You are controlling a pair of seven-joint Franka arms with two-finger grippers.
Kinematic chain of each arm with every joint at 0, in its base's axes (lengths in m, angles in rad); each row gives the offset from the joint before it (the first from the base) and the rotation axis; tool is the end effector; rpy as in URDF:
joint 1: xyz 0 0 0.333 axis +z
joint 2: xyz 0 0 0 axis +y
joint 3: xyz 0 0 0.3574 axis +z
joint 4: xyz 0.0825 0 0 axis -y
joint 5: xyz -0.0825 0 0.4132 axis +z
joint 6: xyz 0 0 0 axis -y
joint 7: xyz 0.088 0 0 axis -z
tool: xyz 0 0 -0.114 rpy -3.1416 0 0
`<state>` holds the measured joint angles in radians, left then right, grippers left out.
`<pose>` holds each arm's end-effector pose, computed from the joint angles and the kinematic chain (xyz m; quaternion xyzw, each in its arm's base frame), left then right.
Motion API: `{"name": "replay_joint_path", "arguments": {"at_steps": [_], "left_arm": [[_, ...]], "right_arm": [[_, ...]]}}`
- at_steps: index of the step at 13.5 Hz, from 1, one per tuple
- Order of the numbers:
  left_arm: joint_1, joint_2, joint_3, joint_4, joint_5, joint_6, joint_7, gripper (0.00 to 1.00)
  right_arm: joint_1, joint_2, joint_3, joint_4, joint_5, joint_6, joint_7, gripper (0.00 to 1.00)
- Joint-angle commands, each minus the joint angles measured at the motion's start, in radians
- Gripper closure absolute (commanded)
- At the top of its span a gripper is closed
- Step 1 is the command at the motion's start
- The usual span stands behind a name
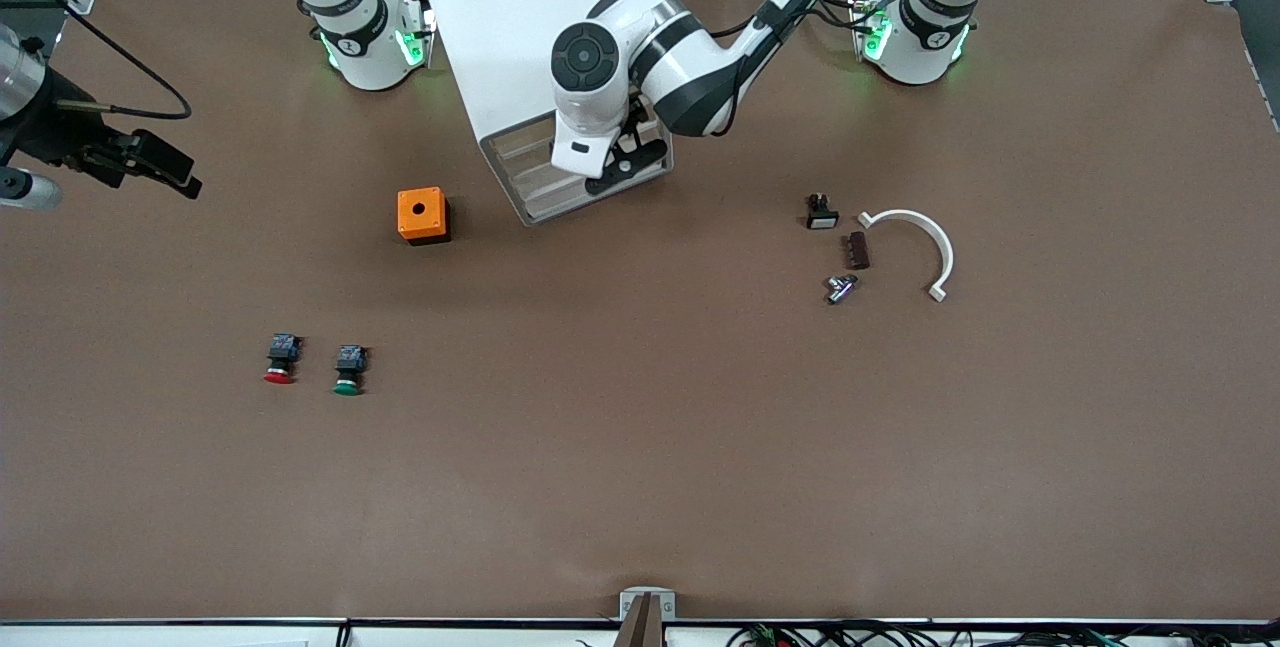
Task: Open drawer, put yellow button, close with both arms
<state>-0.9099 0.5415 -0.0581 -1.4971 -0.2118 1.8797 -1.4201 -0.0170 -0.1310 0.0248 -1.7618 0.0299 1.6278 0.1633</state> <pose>0.4057 -0.6078 0.3603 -0.9548 -0.2636 0.1340 0.0316 0.5401 0.0084 0.6414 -0.9968 0.0786 0.0026 0.0131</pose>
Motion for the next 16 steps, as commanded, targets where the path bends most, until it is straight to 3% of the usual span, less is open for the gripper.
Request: {"name": "replay_joint_path", "arguments": {"at_steps": [1, 6, 11, 16], "left_arm": [[0.119, -0.063, 0.001, -0.028, 0.099, -0.034, 0.004, 0.0], [0.336, -0.092, 0.0, 0.015, 0.27, -0.034, 0.117, 0.0], [0.555, -0.201, 0.0, 0.028, 0.275, -0.048, 0.36, 0.0], [0.727, -0.319, 0.001, 0.029, 0.275, -0.138, 0.685, 0.0]], "right_arm": [[0.023, -0.006, 0.001, 0.05, -0.022, -0.037, 0.002, 0.0], [0.015, 0.007, -0.003, 0.09, -0.022, -0.034, -0.008, 0.0], [-0.032, 0.008, -0.02, 0.148, -0.034, -0.072, -0.166, 0.0], [-0.043, 0.011, -0.017, 0.154, -0.034, -0.103, -0.165, 0.0]]}}
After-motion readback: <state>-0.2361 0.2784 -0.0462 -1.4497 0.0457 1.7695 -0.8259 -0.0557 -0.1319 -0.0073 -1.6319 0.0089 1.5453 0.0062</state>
